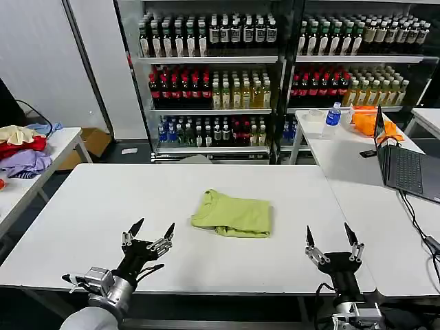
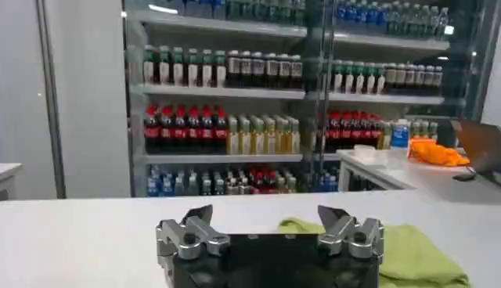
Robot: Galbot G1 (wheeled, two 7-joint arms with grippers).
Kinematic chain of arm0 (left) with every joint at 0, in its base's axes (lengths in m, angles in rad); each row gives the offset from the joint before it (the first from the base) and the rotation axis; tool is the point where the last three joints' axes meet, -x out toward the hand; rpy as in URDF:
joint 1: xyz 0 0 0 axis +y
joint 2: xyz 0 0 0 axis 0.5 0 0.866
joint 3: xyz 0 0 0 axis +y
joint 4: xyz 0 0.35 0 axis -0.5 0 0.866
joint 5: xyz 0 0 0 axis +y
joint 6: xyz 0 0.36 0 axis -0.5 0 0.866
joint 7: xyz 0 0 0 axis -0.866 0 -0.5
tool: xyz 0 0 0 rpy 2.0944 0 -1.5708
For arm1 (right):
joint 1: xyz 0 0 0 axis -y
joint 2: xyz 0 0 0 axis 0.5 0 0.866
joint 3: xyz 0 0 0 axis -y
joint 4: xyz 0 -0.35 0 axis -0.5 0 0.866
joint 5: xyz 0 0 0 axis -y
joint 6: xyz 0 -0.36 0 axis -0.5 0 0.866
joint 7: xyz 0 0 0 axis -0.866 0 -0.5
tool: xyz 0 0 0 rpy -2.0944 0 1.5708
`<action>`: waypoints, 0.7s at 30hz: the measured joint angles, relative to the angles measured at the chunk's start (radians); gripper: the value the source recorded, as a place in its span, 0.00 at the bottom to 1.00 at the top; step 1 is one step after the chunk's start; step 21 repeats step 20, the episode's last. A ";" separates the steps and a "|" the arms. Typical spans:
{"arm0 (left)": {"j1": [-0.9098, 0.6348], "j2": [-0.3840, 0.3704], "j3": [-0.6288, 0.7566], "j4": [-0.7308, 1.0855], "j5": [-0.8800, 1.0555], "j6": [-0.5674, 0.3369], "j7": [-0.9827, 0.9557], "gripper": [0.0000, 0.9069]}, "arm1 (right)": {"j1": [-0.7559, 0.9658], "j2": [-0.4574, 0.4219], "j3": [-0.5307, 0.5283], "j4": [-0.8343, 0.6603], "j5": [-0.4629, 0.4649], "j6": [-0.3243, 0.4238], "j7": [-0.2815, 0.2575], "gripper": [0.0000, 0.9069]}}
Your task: Fold and organize the clothes.
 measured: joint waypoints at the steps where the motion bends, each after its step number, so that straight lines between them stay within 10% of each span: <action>1: 0.003 0.000 -0.001 -0.002 0.001 0.000 0.001 1.00 | -0.002 -0.001 0.001 0.003 -0.002 0.000 0.001 1.00; 21: 0.032 0.000 -0.022 -0.025 0.036 0.009 0.023 1.00 | -0.032 -0.003 0.023 0.055 -0.010 -0.009 0.018 1.00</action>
